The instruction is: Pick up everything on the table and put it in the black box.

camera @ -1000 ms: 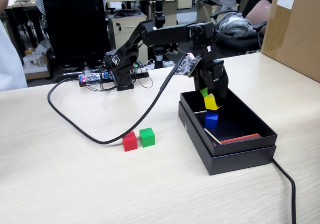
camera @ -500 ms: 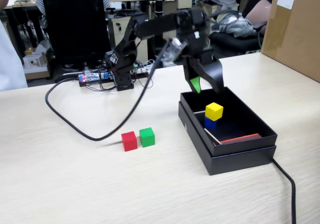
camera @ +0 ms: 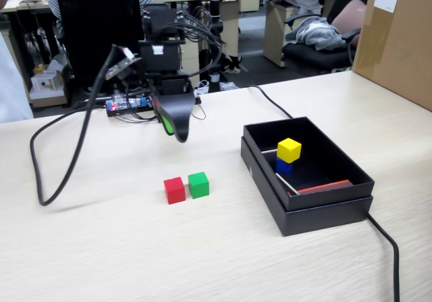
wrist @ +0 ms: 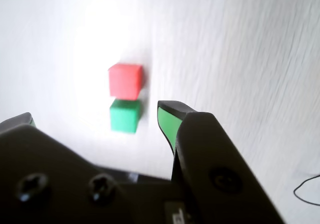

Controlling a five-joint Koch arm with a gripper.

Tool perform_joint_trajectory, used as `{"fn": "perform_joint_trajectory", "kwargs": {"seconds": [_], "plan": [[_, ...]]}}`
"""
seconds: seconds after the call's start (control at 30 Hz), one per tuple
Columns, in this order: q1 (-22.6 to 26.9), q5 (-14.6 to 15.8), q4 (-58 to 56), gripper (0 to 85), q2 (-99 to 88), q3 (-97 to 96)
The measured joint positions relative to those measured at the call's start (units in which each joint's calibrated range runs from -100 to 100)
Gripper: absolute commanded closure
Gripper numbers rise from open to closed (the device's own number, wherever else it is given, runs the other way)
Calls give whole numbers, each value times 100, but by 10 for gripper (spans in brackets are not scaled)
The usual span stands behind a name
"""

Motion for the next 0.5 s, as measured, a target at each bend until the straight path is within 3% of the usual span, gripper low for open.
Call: {"fn": "perform_joint_trajectory", "kwargs": {"seconds": [0.5], "plan": [[-39, 0, 170, 378, 2149, 0]]}}
